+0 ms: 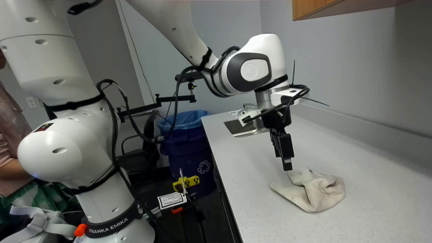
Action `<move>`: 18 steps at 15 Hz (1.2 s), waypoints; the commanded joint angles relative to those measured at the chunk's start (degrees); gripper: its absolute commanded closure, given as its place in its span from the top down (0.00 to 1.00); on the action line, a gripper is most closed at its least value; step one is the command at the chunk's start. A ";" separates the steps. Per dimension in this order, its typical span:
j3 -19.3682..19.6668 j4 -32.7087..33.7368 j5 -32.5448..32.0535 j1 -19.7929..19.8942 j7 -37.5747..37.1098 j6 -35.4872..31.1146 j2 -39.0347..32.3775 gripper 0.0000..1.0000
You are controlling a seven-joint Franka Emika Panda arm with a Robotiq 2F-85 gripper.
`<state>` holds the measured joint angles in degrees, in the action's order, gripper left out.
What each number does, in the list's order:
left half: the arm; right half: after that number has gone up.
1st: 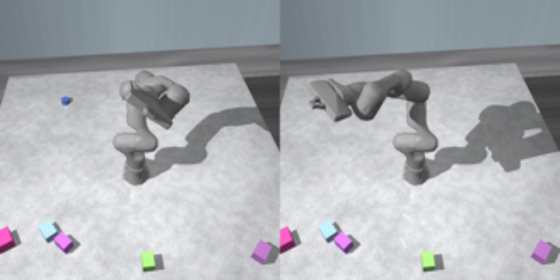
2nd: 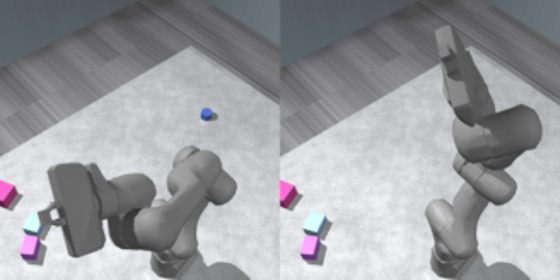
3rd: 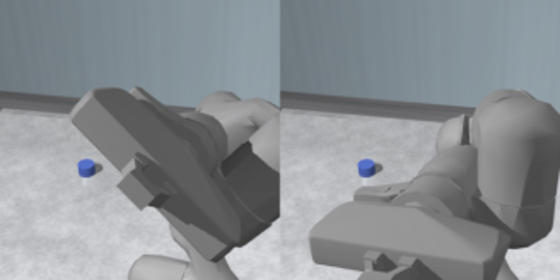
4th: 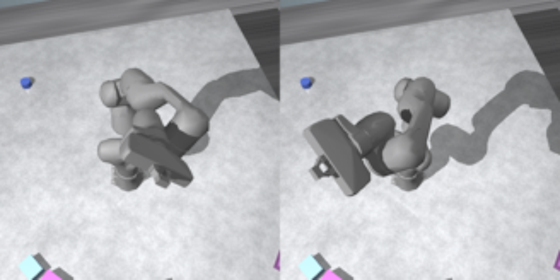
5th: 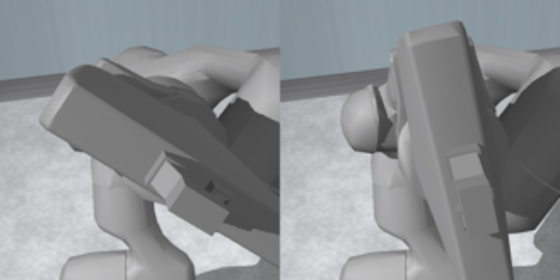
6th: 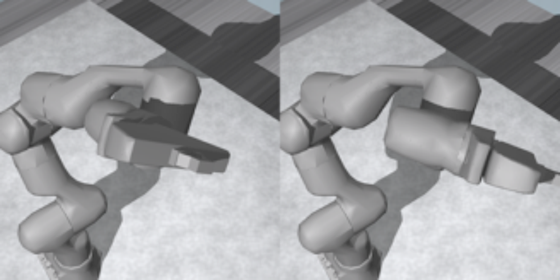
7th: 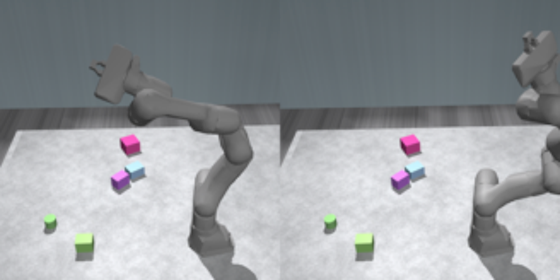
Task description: Use the towel to wipe the countertop
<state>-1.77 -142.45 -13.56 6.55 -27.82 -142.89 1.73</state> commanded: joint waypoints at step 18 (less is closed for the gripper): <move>8.66 18.45 11.87 -7.06 -9.90 -0.11 -25.21 0.53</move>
<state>5.27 -125.16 -1.96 1.28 -37.90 -143.43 -22.70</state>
